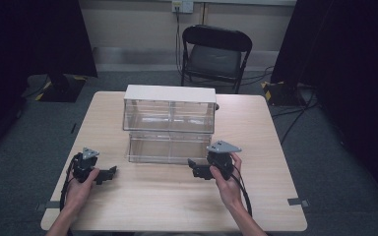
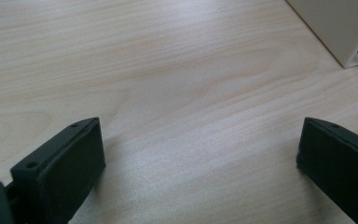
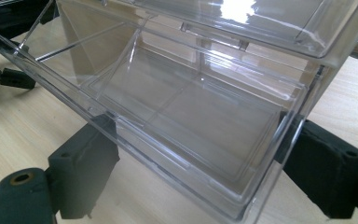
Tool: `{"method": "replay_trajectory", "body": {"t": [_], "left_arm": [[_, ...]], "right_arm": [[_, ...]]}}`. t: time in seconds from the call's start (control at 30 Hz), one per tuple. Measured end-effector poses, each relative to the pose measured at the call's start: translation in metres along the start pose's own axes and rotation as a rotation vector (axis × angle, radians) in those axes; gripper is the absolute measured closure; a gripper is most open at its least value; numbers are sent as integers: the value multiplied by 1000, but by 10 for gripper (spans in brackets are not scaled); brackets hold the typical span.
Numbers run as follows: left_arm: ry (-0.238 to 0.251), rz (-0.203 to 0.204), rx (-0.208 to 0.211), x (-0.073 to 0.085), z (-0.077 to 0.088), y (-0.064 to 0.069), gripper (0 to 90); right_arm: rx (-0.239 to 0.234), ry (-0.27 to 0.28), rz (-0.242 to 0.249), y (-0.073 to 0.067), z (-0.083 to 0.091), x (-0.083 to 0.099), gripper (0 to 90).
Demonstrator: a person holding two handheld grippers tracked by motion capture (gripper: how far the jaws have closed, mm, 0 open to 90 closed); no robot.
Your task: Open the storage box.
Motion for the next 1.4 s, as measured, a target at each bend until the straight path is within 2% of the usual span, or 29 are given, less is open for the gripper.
{"method": "replay_trajectory", "body": {"t": [0.43,1.4], "left_arm": [[0,-1,0,0,0,0,3],[0,1,0,0,0,0,3]], "right_arm": [[-6,11,-8,1,-2,-3,120],[23,13,-18,7,-2,-11,125]]}}
Point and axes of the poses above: each handheld gripper's, and its own axes: z roughly backward along the jaws, x roughly out of its underside, y roughly to its right, the point moved 4 cm from there along -z, roughly forward along the jaws, and after that the axes turned 3 degrees about -x, right-handed, at the moved point
